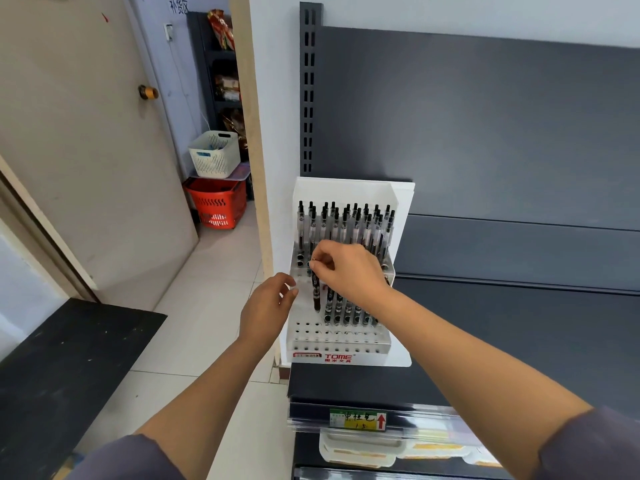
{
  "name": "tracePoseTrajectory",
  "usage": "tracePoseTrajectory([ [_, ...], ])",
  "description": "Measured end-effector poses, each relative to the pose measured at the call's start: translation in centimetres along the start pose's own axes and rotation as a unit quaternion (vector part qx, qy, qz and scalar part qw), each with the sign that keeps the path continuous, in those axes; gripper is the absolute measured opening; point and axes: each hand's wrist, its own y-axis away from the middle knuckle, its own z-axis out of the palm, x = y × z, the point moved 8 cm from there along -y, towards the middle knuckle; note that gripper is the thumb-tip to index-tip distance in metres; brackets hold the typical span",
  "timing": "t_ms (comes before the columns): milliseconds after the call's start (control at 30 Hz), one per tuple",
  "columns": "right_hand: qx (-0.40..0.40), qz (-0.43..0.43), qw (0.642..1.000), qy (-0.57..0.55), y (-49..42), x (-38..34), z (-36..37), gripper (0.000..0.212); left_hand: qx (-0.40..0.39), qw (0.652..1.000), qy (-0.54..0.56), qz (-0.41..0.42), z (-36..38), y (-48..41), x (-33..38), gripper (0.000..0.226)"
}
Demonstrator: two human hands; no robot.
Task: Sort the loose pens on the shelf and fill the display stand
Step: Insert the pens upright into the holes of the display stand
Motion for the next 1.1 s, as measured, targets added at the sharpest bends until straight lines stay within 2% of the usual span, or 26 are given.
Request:
tracePoseTrajectory([
  [133, -0.023, 0.002, 0.998, 0.063, 0.3, 0.5, 1.5, 0.018, -0.016, 0.999, -0.025, 0.012, 0.5, 0.2, 0.2, 0.016],
  [300, 0.002, -0.031, 0.986, 0.165, 0.3, 0.6, 2.4, 0.019, -0.034, 0.996, -0.07, 0.039, 0.7, 0.0, 0.5, 0.019],
  [567, -0.038, -0.035, 0.982, 0.181, 0.4, 1.1, 3.1, 0.02, -0.031, 0.994, -0.085, 0.055, 1.4, 0.8, 1.0, 0.019],
  [633, -0.041, -0.05, 0.982, 0.176, 0.9, 1.0, 2.8, 0.025, -0.016, 0.992, -0.099, 0.072, 1.3, 1.0, 2.1, 0.018],
  [733, -0.008, -0.077, 0.985, 0.156, 2.4, 1.5, 0.8, 0.033, 0.011, 0.982, -0.141, 0.125, 1.1, 0.9, 5.6, 0.015],
  [833, 0.032, -0.09, 0.982, 0.161, 4.9, 4.2, -2.6, 0.029, 0.036, 0.967, -0.165, 0.191, 2.1, 1.1, 10.8, 0.013],
  [967, 0.01, -0.029, 0.982, 0.188, 9.6, 12.5, -7.6, 0.03, 0.016, 0.954, -0.167, 0.25, 7.7, 2.2, 19.4, 0.018],
  [1100, -0.014, 0.052, 0.978, 0.2, 17.3, 23.2, -14.1, 0.027, -0.029, 0.948, -0.139, 0.283, 17.2, 5.0, 28.9, 0.018],
])
